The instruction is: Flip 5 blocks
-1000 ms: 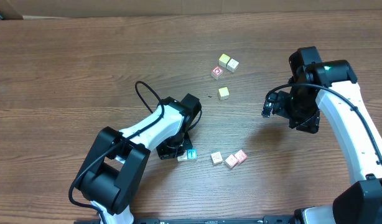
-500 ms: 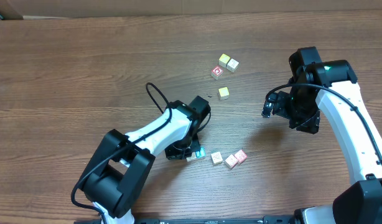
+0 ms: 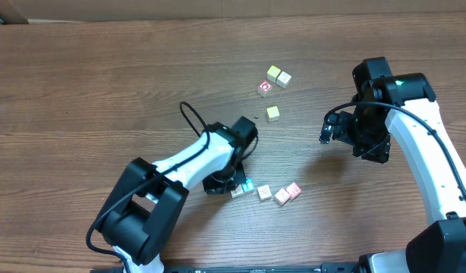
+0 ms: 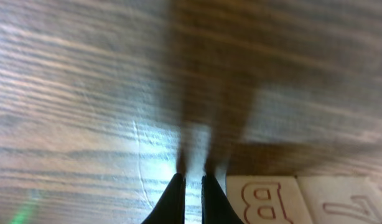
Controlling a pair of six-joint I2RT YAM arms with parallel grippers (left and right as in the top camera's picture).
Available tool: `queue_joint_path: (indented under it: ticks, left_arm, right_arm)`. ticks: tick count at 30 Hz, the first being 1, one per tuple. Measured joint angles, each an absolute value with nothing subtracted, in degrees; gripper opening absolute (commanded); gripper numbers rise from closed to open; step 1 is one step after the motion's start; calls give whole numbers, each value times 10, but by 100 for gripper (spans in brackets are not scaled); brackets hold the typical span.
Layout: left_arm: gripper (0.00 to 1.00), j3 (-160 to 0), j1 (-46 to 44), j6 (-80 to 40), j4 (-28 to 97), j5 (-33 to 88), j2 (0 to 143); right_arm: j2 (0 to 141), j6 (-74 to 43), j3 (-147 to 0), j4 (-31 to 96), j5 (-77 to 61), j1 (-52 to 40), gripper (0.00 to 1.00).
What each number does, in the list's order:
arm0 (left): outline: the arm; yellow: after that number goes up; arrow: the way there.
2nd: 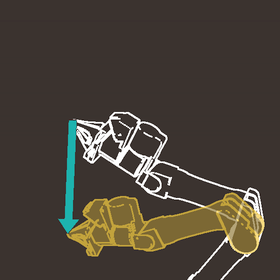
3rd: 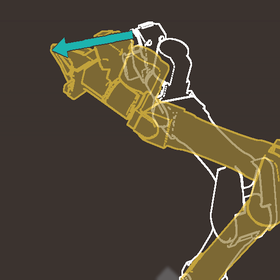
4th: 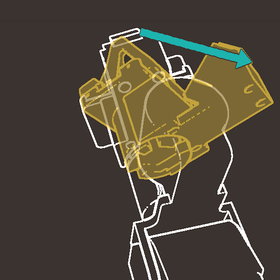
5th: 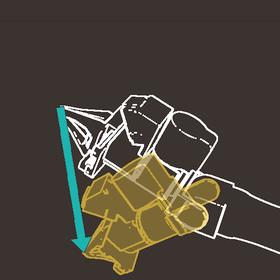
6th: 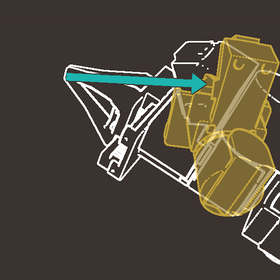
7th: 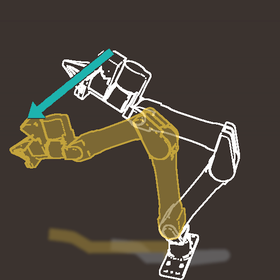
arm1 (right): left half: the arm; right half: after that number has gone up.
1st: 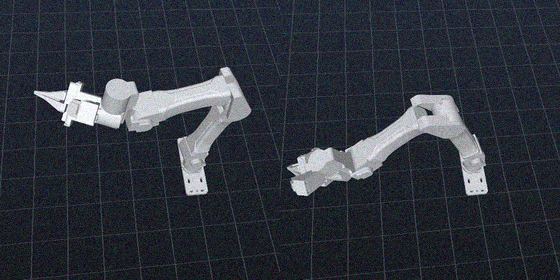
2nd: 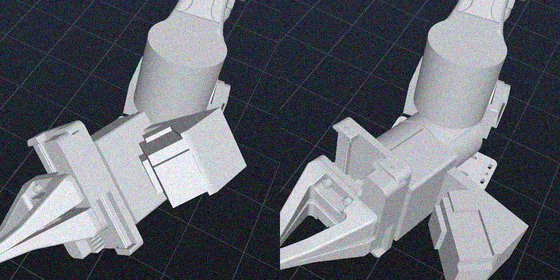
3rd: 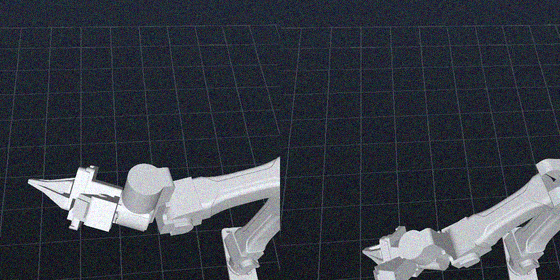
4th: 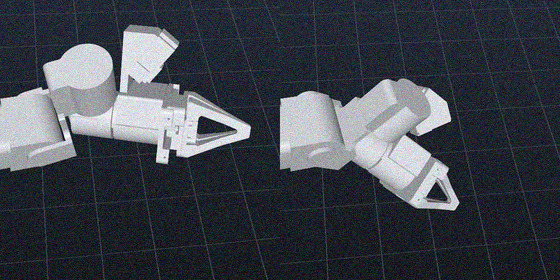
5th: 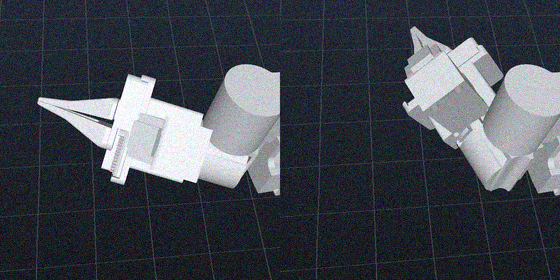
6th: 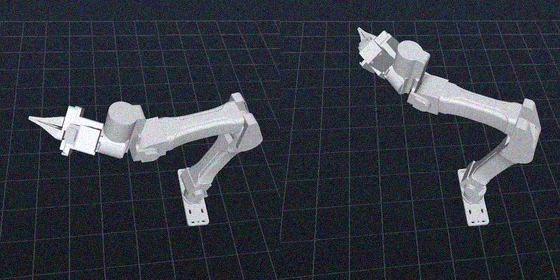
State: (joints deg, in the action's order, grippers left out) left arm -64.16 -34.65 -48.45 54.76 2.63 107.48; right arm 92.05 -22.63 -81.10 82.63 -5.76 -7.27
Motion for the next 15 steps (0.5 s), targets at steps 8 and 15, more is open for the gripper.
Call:
queue_joint_path:
  ticks: [8, 15]
  left_arm:
    - [8, -657, -260, -439, 508, 44, 1077]
    - [6, -660, -282, -398, 460, 123, 1078]
  right_arm:
    - [921, -227, -811, 827, -58, -73, 100]
    - [921, -226, -811, 827, -58, -73, 100]
